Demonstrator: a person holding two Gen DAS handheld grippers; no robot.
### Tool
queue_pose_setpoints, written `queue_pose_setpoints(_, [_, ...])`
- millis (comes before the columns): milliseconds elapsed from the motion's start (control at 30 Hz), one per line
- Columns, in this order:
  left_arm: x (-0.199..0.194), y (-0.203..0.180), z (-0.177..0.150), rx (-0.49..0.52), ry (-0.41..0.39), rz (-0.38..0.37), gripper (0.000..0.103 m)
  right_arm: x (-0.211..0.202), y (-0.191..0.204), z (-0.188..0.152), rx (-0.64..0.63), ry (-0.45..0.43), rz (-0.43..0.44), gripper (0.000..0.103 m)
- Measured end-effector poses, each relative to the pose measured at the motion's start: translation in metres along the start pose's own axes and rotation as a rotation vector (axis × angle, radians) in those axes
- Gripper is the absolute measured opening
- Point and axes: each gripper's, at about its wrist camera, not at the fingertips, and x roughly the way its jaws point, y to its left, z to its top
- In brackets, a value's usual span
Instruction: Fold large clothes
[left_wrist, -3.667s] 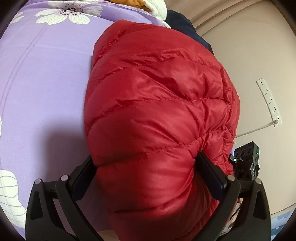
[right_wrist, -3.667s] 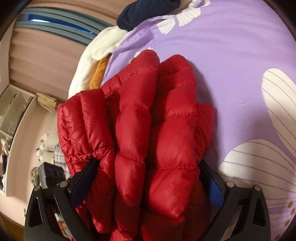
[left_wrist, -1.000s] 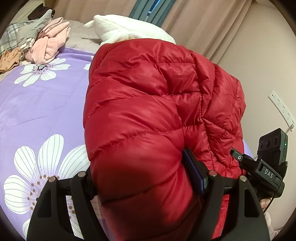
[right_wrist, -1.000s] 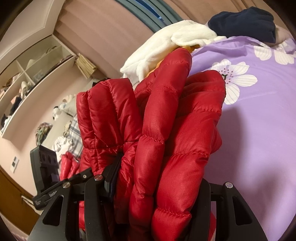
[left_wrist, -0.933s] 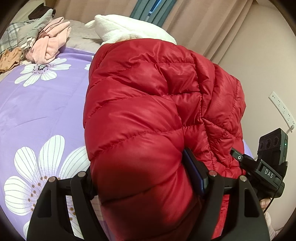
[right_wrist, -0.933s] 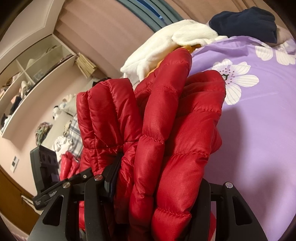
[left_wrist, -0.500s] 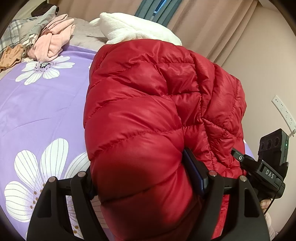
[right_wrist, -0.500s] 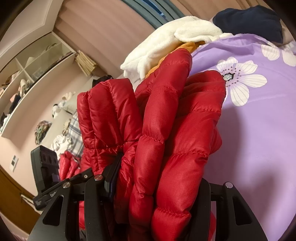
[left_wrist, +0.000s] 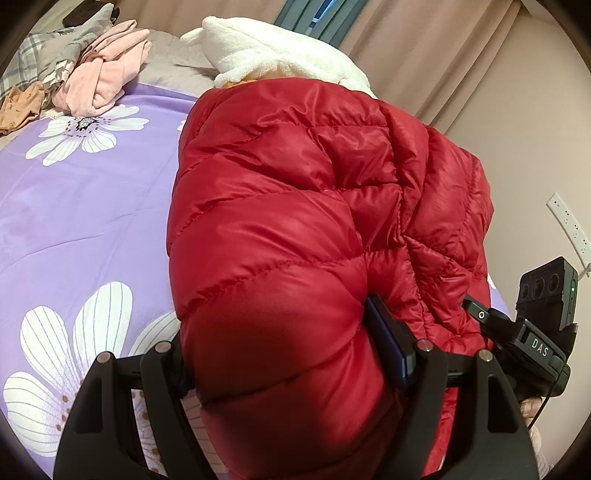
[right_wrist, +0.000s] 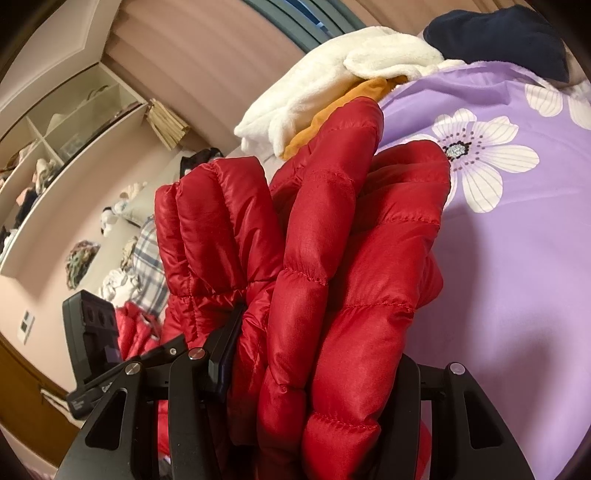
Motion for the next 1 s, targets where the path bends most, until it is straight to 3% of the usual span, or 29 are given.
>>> queue_pose_setpoints(1000, [0.01,-0.002,-0.002,-0.02,0.034,0.018,0.079,0.023,0.007,-0.006,0.08,0.024,-0.033,0.052])
